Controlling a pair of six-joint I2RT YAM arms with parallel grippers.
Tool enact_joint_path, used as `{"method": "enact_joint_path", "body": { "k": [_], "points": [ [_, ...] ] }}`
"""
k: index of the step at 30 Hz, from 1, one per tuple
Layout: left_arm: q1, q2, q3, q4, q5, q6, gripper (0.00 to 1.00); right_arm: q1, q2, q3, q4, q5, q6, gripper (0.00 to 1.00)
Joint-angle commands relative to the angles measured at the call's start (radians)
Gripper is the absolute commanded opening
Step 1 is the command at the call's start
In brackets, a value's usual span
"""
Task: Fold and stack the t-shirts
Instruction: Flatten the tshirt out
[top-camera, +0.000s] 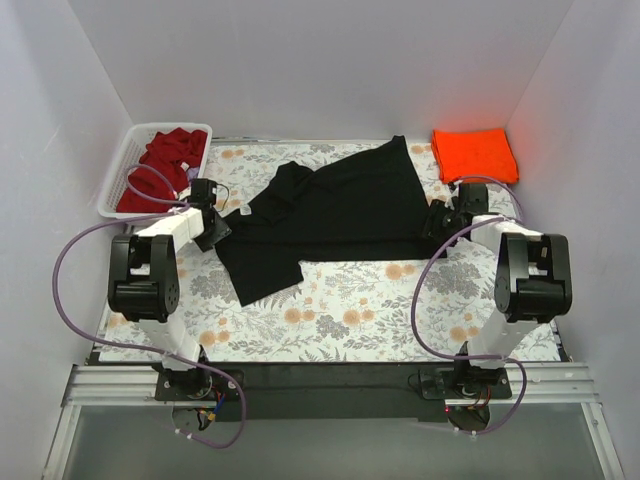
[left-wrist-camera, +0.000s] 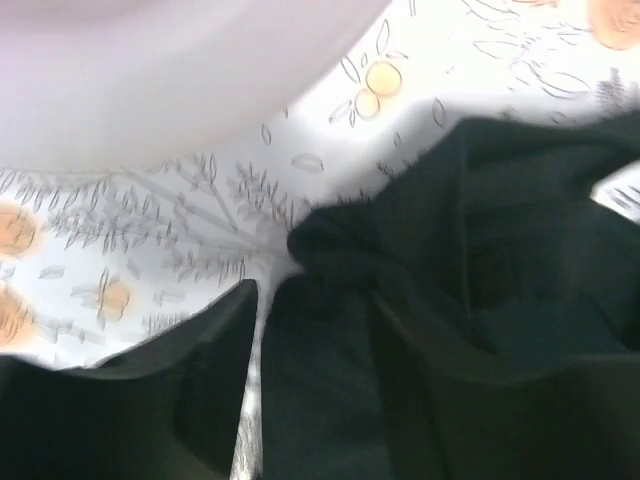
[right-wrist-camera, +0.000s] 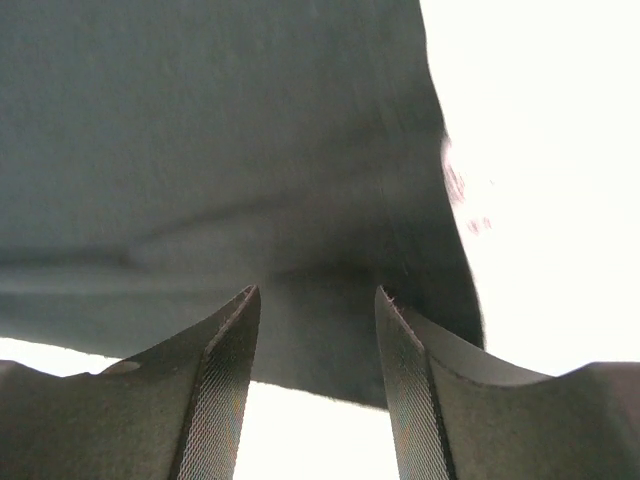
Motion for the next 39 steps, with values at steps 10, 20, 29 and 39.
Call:
{"method": "enact_joint_path", "body": {
  "k": [10, 20, 29, 39],
  "points": [
    [-0.069, -0.501, -0.187, -0.236, 0.114, -0.020, 0.64, 0.111, -0.388, -0.151, -0.202, 0.155, -0.084, 0.63],
    [-0.189, -0.471, -0.302, -0.218, 0.103, -0.091, 0.63, 0.168, -0.477, -0.268, -0.202, 0.163, -0.094, 0.66],
    [-0.218, -0.372, -0.325, -0.187, 0.097, -0.099, 0.48, 0.170, -0.483, -0.279, -0.196, 0.158, -0.103, 0.66],
    [-0.254, -0.305, -0.357, -0.194, 0.094, -0.112, 0.36, 0.170, -0.477, -0.288, -0.180, 0.161, -0.103, 0.66]
  ]
}}
